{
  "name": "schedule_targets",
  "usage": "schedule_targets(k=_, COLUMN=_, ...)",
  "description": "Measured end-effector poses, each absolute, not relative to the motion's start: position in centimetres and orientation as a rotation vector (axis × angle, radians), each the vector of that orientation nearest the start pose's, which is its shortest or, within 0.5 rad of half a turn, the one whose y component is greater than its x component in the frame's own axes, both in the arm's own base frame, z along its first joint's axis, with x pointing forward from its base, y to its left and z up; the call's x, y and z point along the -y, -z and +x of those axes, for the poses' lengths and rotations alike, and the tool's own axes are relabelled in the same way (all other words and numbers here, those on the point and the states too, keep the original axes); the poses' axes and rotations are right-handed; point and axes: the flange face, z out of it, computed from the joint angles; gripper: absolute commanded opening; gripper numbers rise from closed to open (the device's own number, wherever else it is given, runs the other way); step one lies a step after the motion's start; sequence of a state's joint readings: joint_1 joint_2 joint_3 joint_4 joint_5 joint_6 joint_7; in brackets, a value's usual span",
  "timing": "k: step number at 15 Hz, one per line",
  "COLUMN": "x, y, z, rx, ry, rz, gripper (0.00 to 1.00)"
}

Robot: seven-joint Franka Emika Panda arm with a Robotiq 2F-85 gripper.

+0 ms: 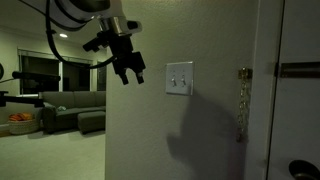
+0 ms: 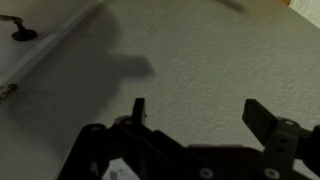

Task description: Flick the left switch up

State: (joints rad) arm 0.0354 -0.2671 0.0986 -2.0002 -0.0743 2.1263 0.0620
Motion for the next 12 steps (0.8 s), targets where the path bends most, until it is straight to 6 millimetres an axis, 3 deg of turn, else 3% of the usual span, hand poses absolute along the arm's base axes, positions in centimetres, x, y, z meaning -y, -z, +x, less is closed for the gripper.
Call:
schedule_targets(k=9, x=-3.6, y=-62.5, z=56.1, rx=0.065, ry=0.747, rz=-3.127, gripper=1.0)
schedule_targets(k=10, x=-3.2, y=-62.8, z=56.5, rx=0.056, ry=0.757, rz=-3.127, gripper=0.97)
schedule_targets(k=12, x=-2.7, y=-63.2, z=57.2, rx=0.04, ry=0.772, rz=-3.126, gripper=0.8)
